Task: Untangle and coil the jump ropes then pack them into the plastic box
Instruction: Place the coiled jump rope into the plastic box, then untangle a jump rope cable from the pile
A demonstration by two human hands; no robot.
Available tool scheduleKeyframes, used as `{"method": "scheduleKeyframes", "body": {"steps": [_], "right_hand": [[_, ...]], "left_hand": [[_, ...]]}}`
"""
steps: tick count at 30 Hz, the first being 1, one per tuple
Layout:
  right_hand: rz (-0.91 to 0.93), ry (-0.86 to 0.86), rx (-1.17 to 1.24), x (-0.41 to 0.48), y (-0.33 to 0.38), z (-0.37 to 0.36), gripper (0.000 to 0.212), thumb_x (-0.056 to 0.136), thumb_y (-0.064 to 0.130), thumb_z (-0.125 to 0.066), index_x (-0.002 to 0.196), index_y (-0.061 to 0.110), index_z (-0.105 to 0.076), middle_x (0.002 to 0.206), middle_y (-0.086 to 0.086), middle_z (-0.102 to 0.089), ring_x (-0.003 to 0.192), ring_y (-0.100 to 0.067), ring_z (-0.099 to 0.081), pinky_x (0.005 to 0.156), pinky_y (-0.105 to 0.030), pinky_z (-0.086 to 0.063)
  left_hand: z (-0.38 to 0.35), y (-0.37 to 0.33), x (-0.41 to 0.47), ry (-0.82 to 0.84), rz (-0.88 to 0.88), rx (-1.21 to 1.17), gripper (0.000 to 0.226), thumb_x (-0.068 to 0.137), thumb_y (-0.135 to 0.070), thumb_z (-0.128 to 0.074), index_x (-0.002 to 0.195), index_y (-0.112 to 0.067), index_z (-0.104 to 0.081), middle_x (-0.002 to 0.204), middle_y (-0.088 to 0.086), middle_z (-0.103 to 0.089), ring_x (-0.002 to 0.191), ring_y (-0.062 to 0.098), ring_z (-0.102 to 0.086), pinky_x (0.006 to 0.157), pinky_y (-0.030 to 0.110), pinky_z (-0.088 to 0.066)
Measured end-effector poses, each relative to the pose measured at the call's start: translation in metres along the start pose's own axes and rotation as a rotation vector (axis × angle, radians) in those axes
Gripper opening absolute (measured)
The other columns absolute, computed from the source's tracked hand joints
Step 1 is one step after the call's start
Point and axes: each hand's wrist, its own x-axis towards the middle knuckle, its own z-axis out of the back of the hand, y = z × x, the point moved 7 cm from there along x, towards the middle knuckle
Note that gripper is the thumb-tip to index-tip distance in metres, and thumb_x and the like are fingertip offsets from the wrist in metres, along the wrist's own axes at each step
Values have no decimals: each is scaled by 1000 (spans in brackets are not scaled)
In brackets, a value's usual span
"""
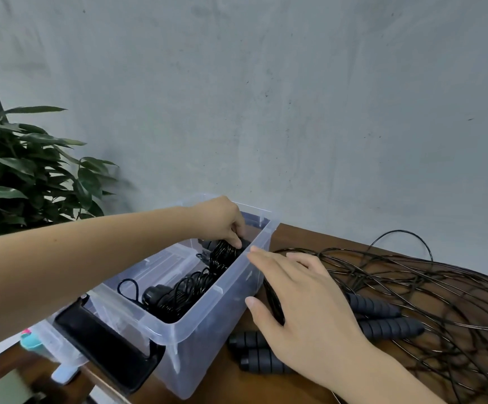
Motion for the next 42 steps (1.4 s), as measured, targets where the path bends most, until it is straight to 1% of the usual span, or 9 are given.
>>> {"method": "scheduleKeyframes", "body": {"steps": [4, 9, 15, 19, 24, 30, 34, 38, 42], "right_hand": [[2, 31, 51, 2, -2, -1, 57, 98, 52, -53, 149, 28, -59, 146, 17, -63, 130, -1, -38, 115, -23, -30], [13, 55, 124, 3, -4, -4, 57, 101, 51, -48, 153, 29, -56, 155, 18, -55, 142, -2, -43, 123, -31, -33], [26, 55, 119, 0, -4, -7, 63, 99, 50, -49, 157, 27, -52, 160, 17, -50, 148, -4, -40, 126, -31, -27], [23, 75, 107, 0, -3, -8, 64, 100, 50, -40, 160, 30, -48, 165, 19, -44, 152, -2, -33, 128, -29, -18], [21, 120, 129, 3, -8, -6, 59, 107, 46, -37, 165, 37, -35, 170, 25, -30, 158, 3, -14, 130, -28, -10], [9, 182, 249, -3, -22, -5, 58, 113, 37, -45, 166, 47, -26, 164, 40, -17, 148, 25, 8, 129, -21, -3], [-49, 181, 251, -18, -44, 1, 56, 113, 37, -46, 165, 47, -29, 169, 33, -24, 155, 16, -6, 127, -17, -4], [-164, 173, 251, -40, -79, 25, 53, 112, 36, -49, 163, 43, -37, 166, 24, -37, 154, 4, -24, 130, -32, -23], [-288, 159, 250, -79, -116, 49, 48, 111, 37, -51, 159, 40, -47, 159, 22, -47, 146, 4, -34, 122, -26, -33]], "left_hand": [[-4, 4, -10, 102, -60, 57, 35, 100, -36, -72, 135, -38, -71, 132, -19, -70, 102, 1, -60, 80, 7, -40], [-30, 3, -12, 109, -121, 405, 33, 113, -46, -39, 135, -42, -63, 120, -7, -54, 119, 22, -42, 96, 38, -32], [-23, 8, -10, 80, -143, 295, 24, 107, -42, -57, 120, -30, -73, 100, -5, -50, 101, 19, -55, 81, 32, -41], [-11, 14, -13, 76, -8, 166, 28, 103, -48, -62, 126, -37, -74, 108, -8, -76, 99, 14, -63, 81, 28, -43], [4, 6, -27, 163, 62, 37, 34, 109, -32, -51, 143, -39, -54, 117, -6, -70, 98, 14, -64, 83, 27, -46], [33, -11, -49, -7, 38, -57, 28, 109, -27, -54, 135, -33, -64, 117, -16, -68, 104, 6, -64, 85, 19, -45], [63, -38, -70, -135, -1, -159, 26, 107, -35, -57, 131, -39, -65, 123, -17, -70, 106, 10, -68, 97, 32, -53], [80, -88, -91, -232, -88, -220, 29, 105, -35, -60, 133, -42, -63, 128, -23, -65, 108, -2, -66, 87, 15, -47], [74, -147, -103, -238, -178, -254, 26, 104, -43, -60, 129, -48, -63, 125, -28, -63, 108, -9, -62, 88, 16, -46]]}}
